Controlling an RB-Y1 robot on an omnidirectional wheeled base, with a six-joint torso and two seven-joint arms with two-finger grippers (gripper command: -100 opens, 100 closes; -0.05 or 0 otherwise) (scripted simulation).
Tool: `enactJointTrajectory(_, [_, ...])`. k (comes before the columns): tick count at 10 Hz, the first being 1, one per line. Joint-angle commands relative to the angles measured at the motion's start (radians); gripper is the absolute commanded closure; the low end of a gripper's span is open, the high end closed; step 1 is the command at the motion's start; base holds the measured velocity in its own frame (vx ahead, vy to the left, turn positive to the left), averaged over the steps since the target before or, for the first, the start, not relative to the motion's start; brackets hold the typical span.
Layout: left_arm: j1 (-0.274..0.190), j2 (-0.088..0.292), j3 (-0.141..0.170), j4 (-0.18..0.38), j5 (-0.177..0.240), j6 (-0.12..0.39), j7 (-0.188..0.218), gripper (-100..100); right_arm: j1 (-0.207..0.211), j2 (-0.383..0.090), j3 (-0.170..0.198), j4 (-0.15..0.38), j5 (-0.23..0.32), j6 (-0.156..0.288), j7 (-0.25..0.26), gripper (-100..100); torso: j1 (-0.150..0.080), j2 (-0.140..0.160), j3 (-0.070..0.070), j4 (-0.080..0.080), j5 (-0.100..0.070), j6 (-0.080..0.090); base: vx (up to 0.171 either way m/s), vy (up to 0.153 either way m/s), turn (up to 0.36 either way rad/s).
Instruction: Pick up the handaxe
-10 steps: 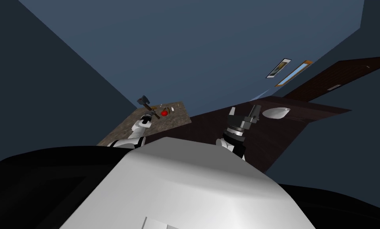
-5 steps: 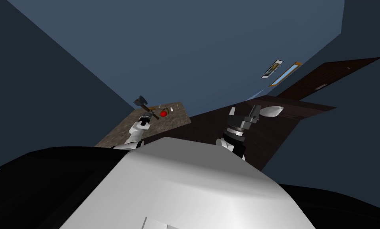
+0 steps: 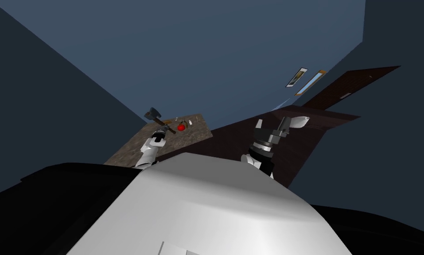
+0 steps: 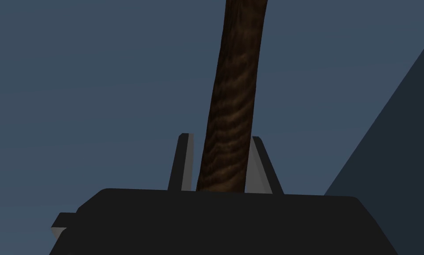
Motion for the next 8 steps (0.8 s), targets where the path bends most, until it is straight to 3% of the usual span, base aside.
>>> enactJointTrajectory(1, [0.046,-0.012,0.017,-0.05,-0.015,0.024,0.02,100,0.0,0.0,0.0,0.0,0.0,0.0,0.0,0,0.0,0.0,0.0,0.0,0.0,0.0,0.0,0.022,-0.085])
enactJointTrajectory(2, [0.046,-0.012,0.017,-0.085,-0.015,0.024,0.02,100,0.0,0.0,0.0,0.0,0.0,0.0,0.0,0,0.0,0.0,0.0,0.0,0.0,-0.001,-0.001,0.013,0.027])
enactJointTrajectory(3, [0.099,-0.038,0.057,-0.124,-0.049,0.058,0.05,100,0.0,0.0,0.0,0.0,0.0,0.0,0.0,0,-0.001,0.001,0.001,0.001,-0.002,-0.001,0.003,0.025,-0.141])
enactJointTrajectory(5, [0.113,-0.038,0.057,-0.174,-0.049,0.058,0.05,100,0.0,0.0,0.0,0.0,0.0,0.0,0.0,0,0.0,0.001,0.001,0.001,-0.002,-0.001,-0.001,0.023,-0.035])
enactJointTrajectory(6, [0.16,-0.064,0.097,-0.203,-0.083,0.092,0.08,100,0.0,0.0,0.0,0.0,0.0,0.0,0.0,0,-0.002,0.001,0.001,0.001,-0.003,-0.001,0.004,0.019,-0.145])
enactJointTrajectory(8, [0.18,-0.064,0.097,-0.265,-0.083,0.092,0.08,100,0.0,0.0,0.0,0.0,0.0,0.0,0.0,0,-0.002,0.002,0.002,0.002,-0.004,-0.002,-0.001,0.019,-0.031])
